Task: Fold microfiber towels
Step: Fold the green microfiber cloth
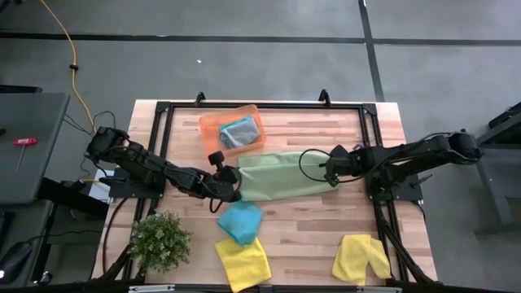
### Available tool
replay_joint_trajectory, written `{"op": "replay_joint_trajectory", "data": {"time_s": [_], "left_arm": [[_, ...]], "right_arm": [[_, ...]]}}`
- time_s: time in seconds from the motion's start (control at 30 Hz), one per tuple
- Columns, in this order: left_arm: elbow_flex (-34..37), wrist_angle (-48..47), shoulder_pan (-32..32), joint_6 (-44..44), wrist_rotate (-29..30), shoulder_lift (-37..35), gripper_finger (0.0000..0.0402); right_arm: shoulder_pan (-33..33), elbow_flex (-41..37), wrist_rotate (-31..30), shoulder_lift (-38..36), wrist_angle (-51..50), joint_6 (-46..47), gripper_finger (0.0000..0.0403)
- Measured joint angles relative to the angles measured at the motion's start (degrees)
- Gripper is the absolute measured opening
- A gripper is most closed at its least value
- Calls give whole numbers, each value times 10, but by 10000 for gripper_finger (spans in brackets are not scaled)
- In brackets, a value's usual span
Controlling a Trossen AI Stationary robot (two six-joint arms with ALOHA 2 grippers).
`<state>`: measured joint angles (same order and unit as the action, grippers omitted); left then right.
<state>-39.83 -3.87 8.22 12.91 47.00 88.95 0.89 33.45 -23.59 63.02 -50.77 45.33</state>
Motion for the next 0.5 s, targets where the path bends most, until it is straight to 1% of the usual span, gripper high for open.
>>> {"op": "replay_joint_trajectory", "data": {"time_s": [0.13,0.5], "left_arm": [[0,1,6,0,8,0,0],[0,2,-11,-15,4,0,0]], "right_arm": [[-12,0,3,0,3,-4,0],[-13,0,15,0,3,8,0]]}}
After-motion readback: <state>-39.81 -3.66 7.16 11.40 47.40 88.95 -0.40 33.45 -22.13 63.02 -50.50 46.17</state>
